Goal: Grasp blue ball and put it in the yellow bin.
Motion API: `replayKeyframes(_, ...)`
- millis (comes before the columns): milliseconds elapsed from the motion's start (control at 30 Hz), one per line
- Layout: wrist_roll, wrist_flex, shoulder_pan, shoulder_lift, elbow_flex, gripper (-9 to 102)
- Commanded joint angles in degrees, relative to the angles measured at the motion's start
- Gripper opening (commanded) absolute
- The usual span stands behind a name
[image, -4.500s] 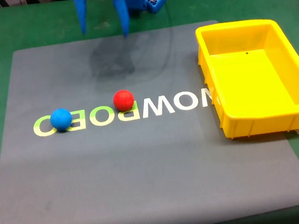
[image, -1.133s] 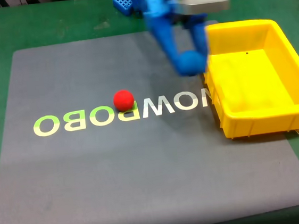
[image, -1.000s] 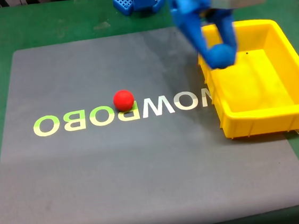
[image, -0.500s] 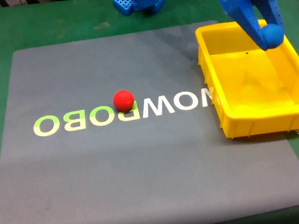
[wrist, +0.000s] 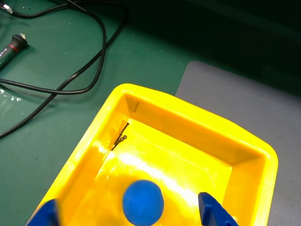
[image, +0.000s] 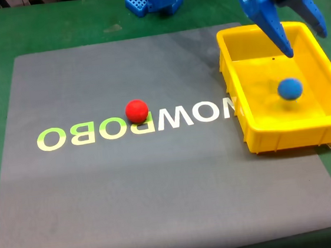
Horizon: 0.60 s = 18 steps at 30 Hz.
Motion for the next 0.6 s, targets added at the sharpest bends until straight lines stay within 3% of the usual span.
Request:
replayKeyframes(0,1.0,0.1,1.6,6.2,-2.0,37)
replayKeyframes(367,0.4,1.8,3.7,12.8,0.6,36)
replayKeyframes(567,-3.2,3.4,6.9,32.2,18.3,30)
